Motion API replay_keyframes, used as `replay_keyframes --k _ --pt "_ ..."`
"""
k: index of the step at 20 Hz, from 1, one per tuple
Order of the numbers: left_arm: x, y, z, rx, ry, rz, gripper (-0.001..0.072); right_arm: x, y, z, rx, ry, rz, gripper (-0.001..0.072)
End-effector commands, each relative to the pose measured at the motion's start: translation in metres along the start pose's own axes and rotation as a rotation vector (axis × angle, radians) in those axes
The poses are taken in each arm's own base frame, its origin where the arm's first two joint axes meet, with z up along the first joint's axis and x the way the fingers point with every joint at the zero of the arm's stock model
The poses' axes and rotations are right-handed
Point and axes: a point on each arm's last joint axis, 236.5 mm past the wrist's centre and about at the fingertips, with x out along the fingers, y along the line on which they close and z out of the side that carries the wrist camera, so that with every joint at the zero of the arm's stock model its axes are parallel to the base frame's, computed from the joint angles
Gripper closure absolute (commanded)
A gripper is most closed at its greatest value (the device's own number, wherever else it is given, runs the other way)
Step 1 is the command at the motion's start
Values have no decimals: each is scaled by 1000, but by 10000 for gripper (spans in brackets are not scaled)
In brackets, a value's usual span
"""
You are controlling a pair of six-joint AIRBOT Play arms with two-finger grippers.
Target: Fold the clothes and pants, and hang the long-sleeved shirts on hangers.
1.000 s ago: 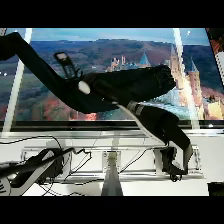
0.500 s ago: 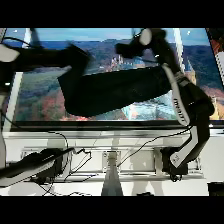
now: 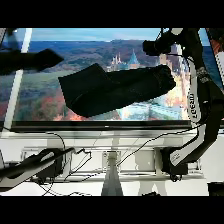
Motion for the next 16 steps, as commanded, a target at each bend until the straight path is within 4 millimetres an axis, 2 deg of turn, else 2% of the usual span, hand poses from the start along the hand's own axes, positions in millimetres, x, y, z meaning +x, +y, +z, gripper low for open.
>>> replay_keyframes --k 1,3,5,7,10,11,14,16 --pt "-30 99 -53 -250 45 173 123 0 6 0 -32 -2 10 677" --pt "-5 114 -105 -428 114 116 2 2 16 2 -48 -13 18 677" --pt "27 117 -151 -549 158 75 2 4 27 1 -67 -15 26 677" --pt "56 114 -175 -650 124 30 3 5 36 0 -94 -14 33 677" --pt "87 107 -185 -792 56 -14 4 5 41 1 -105 -23 39 677" --pt "93 103 -188 -775 69 -19 4 6 45 0 -100 -17 58 677" --pt "109 104 -189 -772 66 2 4 6 73 -9 -151 8 138 677" --pt "118 99 -184 -821 48 -18 4 8 88 -2 -202 -36 141 677"
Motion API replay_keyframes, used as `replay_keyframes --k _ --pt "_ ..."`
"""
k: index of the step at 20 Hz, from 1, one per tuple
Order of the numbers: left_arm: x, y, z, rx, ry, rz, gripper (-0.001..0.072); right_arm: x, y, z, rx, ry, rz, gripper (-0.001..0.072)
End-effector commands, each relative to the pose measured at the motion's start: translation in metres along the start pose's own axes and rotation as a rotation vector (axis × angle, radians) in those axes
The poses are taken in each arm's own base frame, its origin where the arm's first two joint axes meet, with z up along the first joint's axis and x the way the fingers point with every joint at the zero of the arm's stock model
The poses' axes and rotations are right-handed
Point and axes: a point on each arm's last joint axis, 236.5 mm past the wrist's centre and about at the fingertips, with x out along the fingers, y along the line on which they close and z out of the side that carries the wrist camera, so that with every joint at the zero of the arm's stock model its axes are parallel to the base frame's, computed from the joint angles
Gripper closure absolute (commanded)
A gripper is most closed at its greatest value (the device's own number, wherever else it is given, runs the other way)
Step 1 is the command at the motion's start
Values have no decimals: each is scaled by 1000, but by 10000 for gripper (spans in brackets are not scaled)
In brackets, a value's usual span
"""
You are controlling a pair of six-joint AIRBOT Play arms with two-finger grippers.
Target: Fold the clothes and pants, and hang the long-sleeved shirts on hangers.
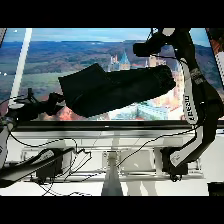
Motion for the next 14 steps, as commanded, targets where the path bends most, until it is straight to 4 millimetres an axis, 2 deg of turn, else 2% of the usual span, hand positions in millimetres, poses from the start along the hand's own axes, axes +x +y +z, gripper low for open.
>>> replay_keyframes --k 1,4,5,6,7,8,9,10,12,14 --pt "19 -4 1 -83 -29 -27 4 5 28 15 -73 -68 33 677" --pt "38 -4 -16 -99 19 -15 9 8 50 26 -109 -122 46 677" --pt "45 -1 -19 -105 24 -1 43 9 53 25 -121 -121 41 677" --pt "50 1 -17 -120 12 9 178 10 53 24 -130 -116 32 677" --pt "51 0 -12 -130 -9 7 372 10 49 23 -143 -112 8 677" --pt "49 -5 -3 -112 -27 -7 519 9 39 23 -155 -109 -33 677" --pt "43 -19 9 -66 -39 -41 633 8 26 22 -163 -99 -76 677" --pt "35 -38 21 -8 -47 -90 680 5 10 20 -158 -86 -113 677" --pt "9 -90 45 155 -52 -193 682 -1 -18 18 -116 -72 -138 677" --pt "-23 -132 54 416 -5 -181 683 -10 -47 16 -67 -66 -162 677"
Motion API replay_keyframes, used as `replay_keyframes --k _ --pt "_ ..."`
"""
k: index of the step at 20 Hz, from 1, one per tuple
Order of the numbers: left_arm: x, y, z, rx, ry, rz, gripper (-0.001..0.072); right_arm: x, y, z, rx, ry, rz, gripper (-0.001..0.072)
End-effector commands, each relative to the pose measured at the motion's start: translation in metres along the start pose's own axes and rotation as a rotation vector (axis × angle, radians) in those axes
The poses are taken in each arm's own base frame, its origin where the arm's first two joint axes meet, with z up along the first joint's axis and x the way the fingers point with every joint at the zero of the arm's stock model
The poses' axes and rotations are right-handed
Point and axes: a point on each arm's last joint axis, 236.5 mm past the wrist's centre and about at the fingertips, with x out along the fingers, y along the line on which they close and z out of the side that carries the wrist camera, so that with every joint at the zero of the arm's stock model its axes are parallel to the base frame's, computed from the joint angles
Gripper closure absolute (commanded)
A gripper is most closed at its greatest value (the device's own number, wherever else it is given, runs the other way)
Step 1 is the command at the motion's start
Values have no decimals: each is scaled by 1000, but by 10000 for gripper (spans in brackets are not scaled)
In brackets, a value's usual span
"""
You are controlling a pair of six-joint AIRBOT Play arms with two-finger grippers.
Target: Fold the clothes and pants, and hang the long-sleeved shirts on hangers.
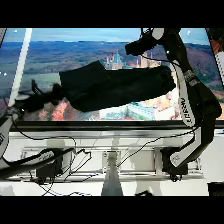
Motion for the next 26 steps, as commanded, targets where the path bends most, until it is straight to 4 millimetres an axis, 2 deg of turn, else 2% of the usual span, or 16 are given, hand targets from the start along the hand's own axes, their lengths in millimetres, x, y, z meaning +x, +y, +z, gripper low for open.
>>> replay_keyframes --k 1,3,4,6,8,10,12,14,16,18,20,21,23,24,25,26 --pt "-44 -67 23 371 107 5 683 -9 -49 -9 52 25 -62 677" --pt "-79 -94 34 579 147 112 683 -15 -64 -8 74 12 -59 677" --pt "-95 -110 38 662 145 141 683 -17 -61 -6 77 1 -28 677" --pt "-120 -149 46 773 77 140 682 -15 -35 3 103 -30 92 677" --pt "-135 -175 41 831 30 116 682 -10 9 11 111 -50 217 677" --pt "-140 -185 32 859 24 103 681 4 61 16 95 -60 314 677" --pt "-141 -191 27 875 25 94 681 28 126 14 79 -71 389 677" --pt "-140 -190 27 874 27 96 681 57 200 1 43 -82 435 677" --pt "-138 -188 29 870 28 100 680 76 276 -27 -4 -66 489 677" --pt "-134 -185 32 862 33 103 680 84 351 -63 -81 -49 548 677" --pt "-128 -180 36 850 38 111 680 79 418 -112 -178 -2 605 677" --pt "-125 -175 41 847 35 123 680 72 441 -134 -233 23 622 677" --pt "-117 -168 48 782 33 136 680 62 464 -157 -294 38 631 678" --pt "-114 -165 50 744 33 138 680 61 464 -156 -278 40 618 678" --pt "-111 -163 51 735 38 140 680 64 455 -151 -259 40 589 678" --pt "-108 -161 51 731 46 140 680 68 437 -141 -253 33 546 678"
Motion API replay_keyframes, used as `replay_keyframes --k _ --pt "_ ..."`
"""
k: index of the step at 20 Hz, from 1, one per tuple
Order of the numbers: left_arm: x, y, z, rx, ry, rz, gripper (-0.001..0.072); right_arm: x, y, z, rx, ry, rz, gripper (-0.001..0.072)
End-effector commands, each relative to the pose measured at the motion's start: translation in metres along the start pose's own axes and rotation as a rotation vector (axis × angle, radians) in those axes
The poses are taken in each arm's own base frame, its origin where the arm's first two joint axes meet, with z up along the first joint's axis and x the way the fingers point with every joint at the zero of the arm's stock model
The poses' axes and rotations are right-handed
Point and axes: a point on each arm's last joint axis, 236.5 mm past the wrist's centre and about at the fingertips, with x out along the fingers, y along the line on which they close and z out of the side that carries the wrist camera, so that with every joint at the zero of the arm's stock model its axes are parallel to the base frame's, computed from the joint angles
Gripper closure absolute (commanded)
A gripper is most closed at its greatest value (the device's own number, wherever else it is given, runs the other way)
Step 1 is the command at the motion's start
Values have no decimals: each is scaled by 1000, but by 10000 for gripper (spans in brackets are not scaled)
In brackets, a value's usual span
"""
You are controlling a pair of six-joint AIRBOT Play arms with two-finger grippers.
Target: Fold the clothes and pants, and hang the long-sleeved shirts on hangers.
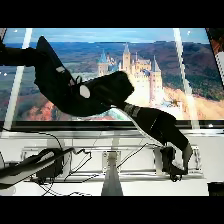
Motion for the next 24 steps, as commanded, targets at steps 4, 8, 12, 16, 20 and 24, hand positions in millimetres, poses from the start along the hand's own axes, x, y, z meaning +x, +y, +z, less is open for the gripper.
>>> replay_keyframes --k 4,8,12,16,20,24 --pt "24 -8 -6 -47 46 -30 680 -67 -122 27 56 -3 -259 678" --pt "44 -56 -25 31 132 -114 680 -183 -273 19 215 42 -495 678" --pt "76 -144 -63 163 253 -250 680 -298 -372 -14 379 38 -615 678" --pt "123 -229 -97 268 277 -344 297 -370 -415 -59 448 95 -661 678" --pt "149 -241 -108 305 274 -332 5 -400 -432 -80 481 69 -582 678" --pt "150 -146 -90 417 293 -61 229 -400 -410 -65 444 -82 -299 678"
